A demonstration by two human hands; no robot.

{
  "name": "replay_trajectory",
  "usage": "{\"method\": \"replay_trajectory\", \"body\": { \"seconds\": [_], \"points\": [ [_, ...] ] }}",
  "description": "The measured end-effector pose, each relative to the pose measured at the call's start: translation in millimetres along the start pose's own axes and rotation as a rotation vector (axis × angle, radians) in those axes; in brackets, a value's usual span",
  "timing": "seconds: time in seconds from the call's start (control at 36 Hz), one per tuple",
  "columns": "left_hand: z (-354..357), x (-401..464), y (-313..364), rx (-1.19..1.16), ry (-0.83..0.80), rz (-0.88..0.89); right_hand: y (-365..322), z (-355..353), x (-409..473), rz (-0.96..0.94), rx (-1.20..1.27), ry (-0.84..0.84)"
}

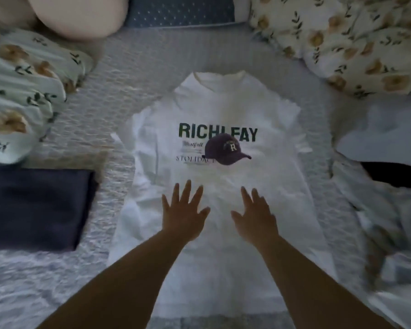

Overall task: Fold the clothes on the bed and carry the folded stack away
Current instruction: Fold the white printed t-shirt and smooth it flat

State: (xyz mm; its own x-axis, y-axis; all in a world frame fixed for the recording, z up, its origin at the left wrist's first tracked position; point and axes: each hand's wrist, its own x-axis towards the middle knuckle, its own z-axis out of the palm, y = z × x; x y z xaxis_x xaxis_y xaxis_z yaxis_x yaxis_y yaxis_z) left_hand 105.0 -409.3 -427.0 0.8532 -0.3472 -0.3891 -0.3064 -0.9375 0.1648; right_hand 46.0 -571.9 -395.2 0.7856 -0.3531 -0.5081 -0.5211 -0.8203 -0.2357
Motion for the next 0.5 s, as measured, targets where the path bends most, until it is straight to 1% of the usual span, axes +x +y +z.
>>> {"method": "replay_trajectory", "body": {
  "seconds": [0.06, 0.11, 0.17, 0.22, 0.25, 0.31, 0.39, 0.5],
  "points": [
    [47, 5, -7, 0.055, -0.061, -0.018, 16, 44, 11, 0.029, -0.049, -0.019],
    [86, 4, -15, 0.082, -0.045, -0.013, 32, 84, 15, 0.031, -0.112, 0.005],
    [112, 0, -22, 0.086, 0.085, 0.012, 42, 115, 11, -0.003, -0.174, 0.093],
    [124, 0, -26, 0.083, 0.212, 0.022, 47, 129, 10, -0.038, -0.149, 0.215],
    [125, 1, -26, 0.08, 0.243, 0.025, 47, 131, 11, -0.05, -0.115, 0.26],
    [121, 1, -25, 0.084, 0.236, 0.026, 48, 133, 13, -0.066, -0.112, 0.305],
    [113, -4, -23, 0.091, 0.175, 0.001, 50, 131, 6, -0.07, -0.14, 0.276],
    [118, -39, -31, 0.093, 0.133, 0.054, 61, 140, -36, -0.124, -0.164, 0.282]
  ]
}}
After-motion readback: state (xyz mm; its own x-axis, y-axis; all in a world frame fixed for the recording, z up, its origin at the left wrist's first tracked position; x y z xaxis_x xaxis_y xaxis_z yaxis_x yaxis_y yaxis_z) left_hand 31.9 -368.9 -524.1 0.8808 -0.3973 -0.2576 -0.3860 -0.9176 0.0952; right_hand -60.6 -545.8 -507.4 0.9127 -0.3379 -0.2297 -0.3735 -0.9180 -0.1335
